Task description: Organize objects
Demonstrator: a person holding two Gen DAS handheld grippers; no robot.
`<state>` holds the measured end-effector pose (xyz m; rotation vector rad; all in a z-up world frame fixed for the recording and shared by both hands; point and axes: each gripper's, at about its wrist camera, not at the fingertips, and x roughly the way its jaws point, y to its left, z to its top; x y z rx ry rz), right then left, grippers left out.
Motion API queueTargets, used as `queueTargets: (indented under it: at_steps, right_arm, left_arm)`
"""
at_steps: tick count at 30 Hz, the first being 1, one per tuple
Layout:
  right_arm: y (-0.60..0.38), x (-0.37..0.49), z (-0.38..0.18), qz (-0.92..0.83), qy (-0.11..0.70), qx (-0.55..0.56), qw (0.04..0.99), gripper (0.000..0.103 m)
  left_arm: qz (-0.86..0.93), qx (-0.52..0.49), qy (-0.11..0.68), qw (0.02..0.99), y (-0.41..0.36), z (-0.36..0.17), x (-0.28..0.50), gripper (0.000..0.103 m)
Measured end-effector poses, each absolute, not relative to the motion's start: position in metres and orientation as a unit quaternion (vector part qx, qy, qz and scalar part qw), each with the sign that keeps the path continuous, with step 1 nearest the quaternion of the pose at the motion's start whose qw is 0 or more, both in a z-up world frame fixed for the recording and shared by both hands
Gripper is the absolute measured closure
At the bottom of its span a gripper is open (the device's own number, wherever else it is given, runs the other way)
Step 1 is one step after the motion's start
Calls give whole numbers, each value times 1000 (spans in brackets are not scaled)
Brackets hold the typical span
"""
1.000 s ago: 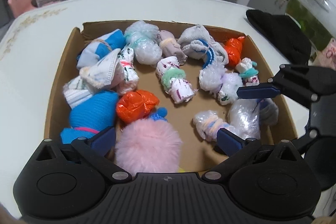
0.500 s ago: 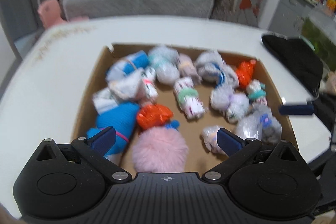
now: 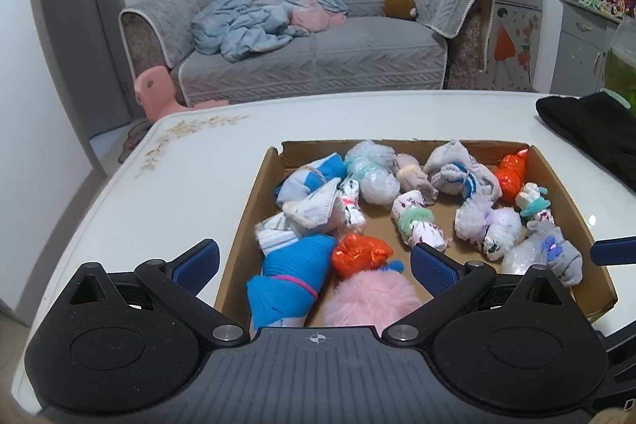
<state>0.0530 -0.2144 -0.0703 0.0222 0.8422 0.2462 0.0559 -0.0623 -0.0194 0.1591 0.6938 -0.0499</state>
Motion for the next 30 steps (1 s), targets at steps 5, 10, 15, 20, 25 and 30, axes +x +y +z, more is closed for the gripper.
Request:
queueTargets:
  at_steps: [5,10,15,20,25,30]
  right_arm:
    - [-211,49,-72,111,404,12,908,1]
    - [-209,47,-71,109,403,12,908,1]
    - [-210,48,-71,104,403,16,909,1]
    - [-209,47,-72,102,405,16,909,1]
    - [-207,46,-72,105,405,13,908,1]
    - [-203,46,-72,107,404,10,908,1]
  left_arm:
    - [-32,67,344,936,-60,-20,51,1]
    - [-33,69,345,936,-61,-20,51,0]
    - [-35,65,350,934,-60,-19,51,0]
    - [-34,63,351,933,-58,-19,50,0]
    - [-37,52,356,932,-53,-19,50,1]
    - [-38,38,359,932,-48,-17,51,1]
